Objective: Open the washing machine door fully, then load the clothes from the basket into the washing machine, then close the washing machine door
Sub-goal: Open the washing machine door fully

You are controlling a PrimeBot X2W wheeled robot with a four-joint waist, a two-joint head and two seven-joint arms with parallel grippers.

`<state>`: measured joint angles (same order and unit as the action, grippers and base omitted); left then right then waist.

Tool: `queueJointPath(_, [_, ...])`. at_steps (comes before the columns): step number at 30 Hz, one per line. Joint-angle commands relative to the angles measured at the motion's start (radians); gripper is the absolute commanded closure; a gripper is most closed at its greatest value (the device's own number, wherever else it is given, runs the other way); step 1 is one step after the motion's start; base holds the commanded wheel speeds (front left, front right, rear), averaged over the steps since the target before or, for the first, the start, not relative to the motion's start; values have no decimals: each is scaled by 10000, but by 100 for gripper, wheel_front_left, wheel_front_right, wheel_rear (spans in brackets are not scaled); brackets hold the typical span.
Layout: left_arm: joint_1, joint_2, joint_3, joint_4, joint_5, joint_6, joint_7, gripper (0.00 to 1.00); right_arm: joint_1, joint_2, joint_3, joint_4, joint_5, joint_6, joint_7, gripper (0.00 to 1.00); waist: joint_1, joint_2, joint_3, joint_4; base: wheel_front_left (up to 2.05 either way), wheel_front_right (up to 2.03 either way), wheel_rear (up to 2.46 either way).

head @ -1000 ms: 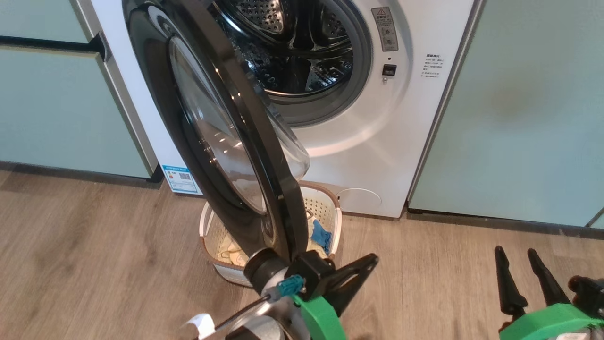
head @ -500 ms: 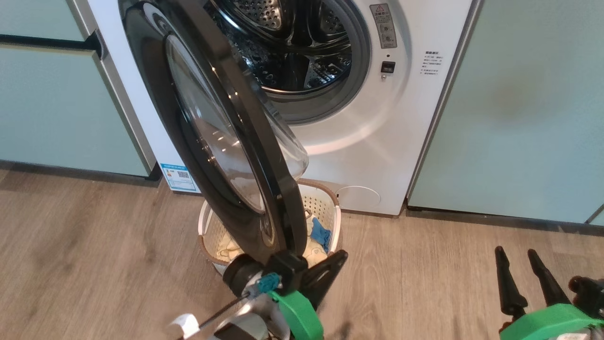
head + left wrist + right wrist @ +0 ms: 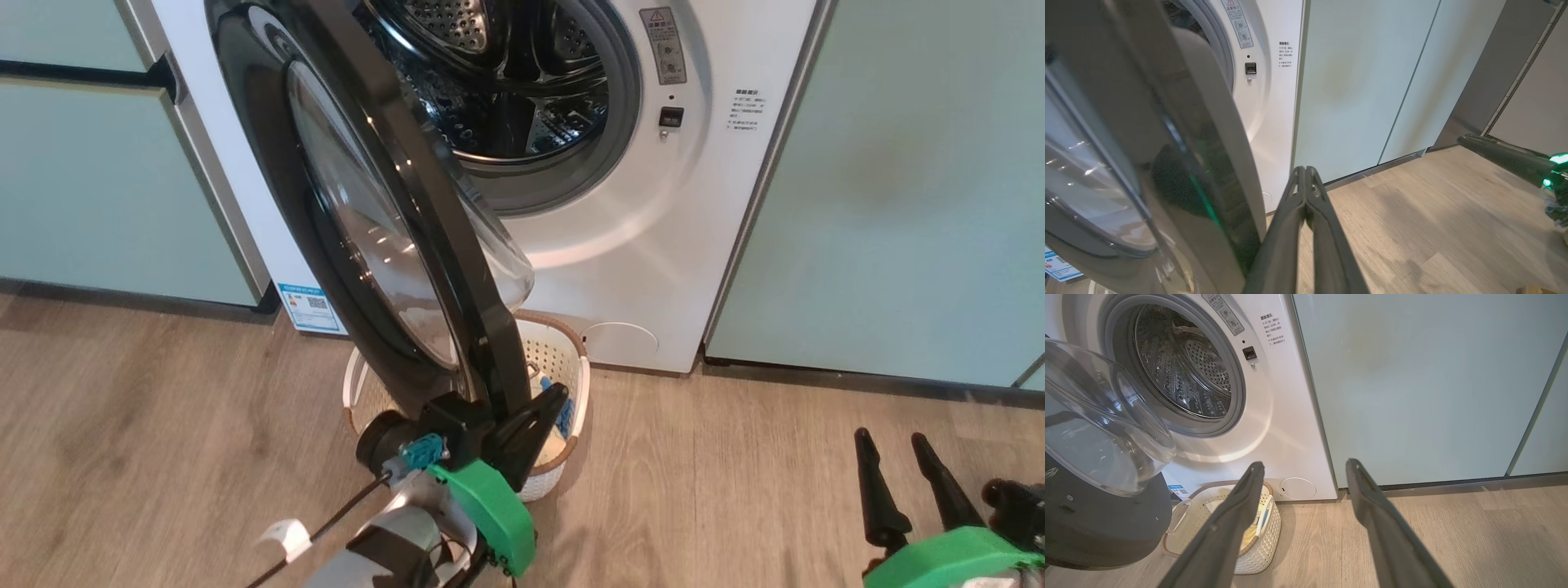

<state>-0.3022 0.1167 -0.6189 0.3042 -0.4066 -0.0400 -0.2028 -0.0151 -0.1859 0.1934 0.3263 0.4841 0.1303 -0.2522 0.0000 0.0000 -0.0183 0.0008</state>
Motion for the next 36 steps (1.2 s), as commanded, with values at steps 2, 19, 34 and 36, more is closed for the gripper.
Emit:
queueJointPath(2, [-520,146,430,-395,-126,82,-89,100,-289,-147,146,-258,56,4,-95,0,0,0,-10,22,0,0,0])
queueJointPath(19, [-243,523,415,-659,-324,155,101,100,-268,-89,157,-215,79,4,-95,0,0,0,-45,260,0,0,0])
queueJointPath(34, [-214,895,167,-1075,-327,-17,331,100,-324,16,147,-157,91,4,-95,0,0,0,-10,817,0,0,0])
queueJointPath(36, [-177,953,152,-1171,-364,-47,353,100,-329,35,148,-161,92,4,-95,0,0,0,-1,908,0,0,0])
